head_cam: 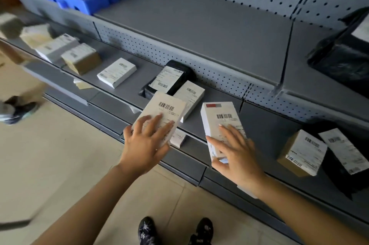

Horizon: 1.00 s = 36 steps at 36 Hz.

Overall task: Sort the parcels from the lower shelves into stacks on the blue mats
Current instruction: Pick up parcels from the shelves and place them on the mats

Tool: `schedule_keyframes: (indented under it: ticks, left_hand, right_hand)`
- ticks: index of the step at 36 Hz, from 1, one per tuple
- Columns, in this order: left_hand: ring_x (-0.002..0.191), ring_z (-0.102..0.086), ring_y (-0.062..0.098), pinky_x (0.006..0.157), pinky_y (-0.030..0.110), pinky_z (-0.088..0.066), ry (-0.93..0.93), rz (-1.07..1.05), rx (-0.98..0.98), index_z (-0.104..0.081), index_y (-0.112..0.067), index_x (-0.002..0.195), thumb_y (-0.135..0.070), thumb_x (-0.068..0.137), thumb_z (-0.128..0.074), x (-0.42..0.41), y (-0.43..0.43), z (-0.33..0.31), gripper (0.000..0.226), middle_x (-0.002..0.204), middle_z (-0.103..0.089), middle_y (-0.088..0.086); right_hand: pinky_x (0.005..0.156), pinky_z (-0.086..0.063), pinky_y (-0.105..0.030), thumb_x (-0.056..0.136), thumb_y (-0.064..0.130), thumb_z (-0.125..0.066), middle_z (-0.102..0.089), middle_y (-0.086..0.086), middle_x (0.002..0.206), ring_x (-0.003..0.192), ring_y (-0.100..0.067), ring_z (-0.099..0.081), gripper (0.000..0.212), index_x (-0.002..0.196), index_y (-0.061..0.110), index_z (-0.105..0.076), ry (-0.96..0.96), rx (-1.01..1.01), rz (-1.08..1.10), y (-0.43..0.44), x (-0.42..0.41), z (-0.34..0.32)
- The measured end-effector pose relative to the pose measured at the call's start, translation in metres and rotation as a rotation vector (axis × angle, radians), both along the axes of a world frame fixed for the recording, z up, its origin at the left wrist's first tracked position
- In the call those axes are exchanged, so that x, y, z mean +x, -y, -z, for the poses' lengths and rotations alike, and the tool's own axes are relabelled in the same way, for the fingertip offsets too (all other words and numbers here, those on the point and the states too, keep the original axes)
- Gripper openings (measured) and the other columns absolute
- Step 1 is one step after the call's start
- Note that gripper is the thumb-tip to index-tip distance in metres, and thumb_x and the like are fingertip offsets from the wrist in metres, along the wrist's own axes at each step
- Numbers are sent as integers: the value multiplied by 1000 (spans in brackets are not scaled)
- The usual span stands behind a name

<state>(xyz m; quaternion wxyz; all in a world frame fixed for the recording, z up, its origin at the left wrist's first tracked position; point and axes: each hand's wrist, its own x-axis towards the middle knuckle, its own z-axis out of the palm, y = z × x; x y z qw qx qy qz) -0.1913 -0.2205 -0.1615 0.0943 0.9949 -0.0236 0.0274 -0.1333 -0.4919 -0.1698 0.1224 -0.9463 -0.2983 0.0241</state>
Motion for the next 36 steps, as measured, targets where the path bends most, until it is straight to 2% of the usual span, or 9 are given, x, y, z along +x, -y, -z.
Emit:
schedule_keyframes:
  ticks: [10, 20, 28, 34, 36]
  left_hand:
    - [126, -40, 34, 92, 58, -39, 106, -51, 23, -48, -34, 137, -53, 90, -37, -54, -99, -54, 52, 144, -45, 4]
    - [126, -43, 35, 91, 54, -39, 337, -92, 55, -52, -33, 134, -52, 86, -44, -87, -185, -112, 52, 144, -46, 2]
    - [127, -43, 33, 90, 50, -37, 473, -138, 82, -53, -33, 135, -53, 85, -44, -87, -228, -158, 54, 145, -45, 0]
    - [129, -39, 31, 93, 54, -37, 531, -151, 75, -49, -35, 137, -55, 86, -41, -75, -245, -183, 55, 146, -43, -1]
    - [128, -38, 29, 92, 55, -38, 540, -167, 66, -50, -36, 137, -55, 86, -40, -68, -251, -190, 55, 145, -44, -1]
  right_hand:
    - [85, -44, -54, 77, 48, -51, -44, -4, 145, 136, -27, -33, 55, 131, 37, -51, 125, 161, -155, -108, -29, -52]
    - [95, -41, -54, 77, 46, -55, -37, 0, 149, 138, -23, -32, 61, 136, 37, -45, 241, 364, -245, -208, -48, -104]
    - [99, -39, -52, 76, 43, -55, -41, 2, 146, 138, -20, -33, 60, 135, 38, -44, 389, 489, -261, -247, -47, -159]
    - [99, -38, -53, 75, 42, -54, -42, 3, 144, 137, -19, -33, 60, 134, 38, -44, 443, 523, -256, -263, -28, -188]
    - [100, -36, -49, 75, 42, -53, -44, 2, 143, 136, -18, -34, 58, 133, 37, -45, 458, 545, -244, -269, -20, -195]
